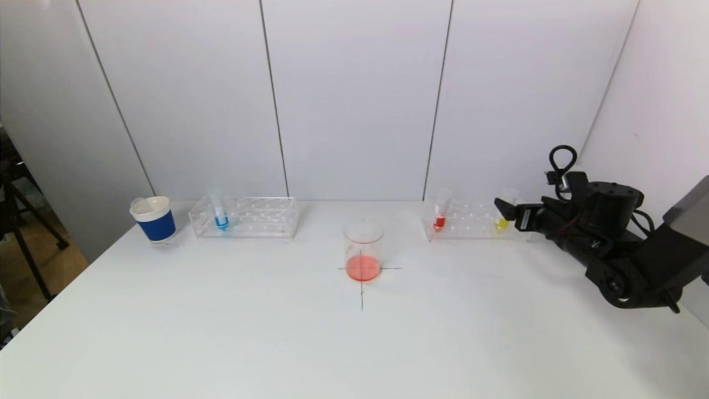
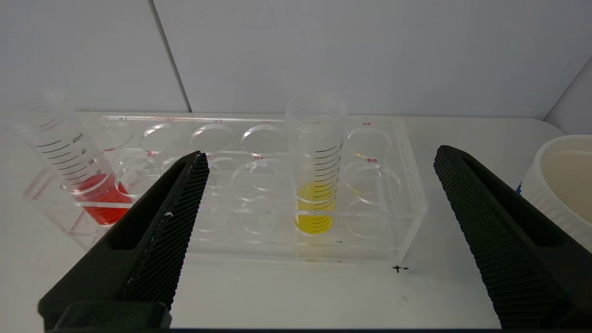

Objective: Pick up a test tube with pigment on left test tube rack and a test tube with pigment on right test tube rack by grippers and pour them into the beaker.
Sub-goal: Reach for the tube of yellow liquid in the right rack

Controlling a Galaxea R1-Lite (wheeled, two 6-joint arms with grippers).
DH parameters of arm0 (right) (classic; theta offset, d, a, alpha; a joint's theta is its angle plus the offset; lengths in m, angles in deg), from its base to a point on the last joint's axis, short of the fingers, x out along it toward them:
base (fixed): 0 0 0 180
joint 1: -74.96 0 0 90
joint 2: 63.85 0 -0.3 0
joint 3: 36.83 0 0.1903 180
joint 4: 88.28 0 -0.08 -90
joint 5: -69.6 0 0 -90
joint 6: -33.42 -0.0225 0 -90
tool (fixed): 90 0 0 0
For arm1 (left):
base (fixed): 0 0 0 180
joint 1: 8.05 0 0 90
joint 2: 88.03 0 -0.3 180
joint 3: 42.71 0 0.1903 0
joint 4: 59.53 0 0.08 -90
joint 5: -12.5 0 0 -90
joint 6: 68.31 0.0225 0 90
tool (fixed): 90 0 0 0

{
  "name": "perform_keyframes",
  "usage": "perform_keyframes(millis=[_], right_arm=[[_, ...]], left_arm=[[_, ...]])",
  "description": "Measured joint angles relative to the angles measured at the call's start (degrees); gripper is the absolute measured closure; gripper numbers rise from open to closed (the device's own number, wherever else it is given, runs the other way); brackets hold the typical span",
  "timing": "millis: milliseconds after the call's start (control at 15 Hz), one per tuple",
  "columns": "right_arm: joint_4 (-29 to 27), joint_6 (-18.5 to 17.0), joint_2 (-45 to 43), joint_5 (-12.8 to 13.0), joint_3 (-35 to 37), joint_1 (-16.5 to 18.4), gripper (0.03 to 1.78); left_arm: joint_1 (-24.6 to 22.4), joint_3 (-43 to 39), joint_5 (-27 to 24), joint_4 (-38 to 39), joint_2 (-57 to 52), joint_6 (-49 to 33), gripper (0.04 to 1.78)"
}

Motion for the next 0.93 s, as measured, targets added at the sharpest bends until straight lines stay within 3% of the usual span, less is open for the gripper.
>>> perform_keyframes(millis=[933], right_arm=[[-0.06,-0.35,3.33,0.11,-4.14,-0.07,0.04]], left_arm=[[0.00,0.00,0.00,-0.02,0.00,0.00,0.06]])
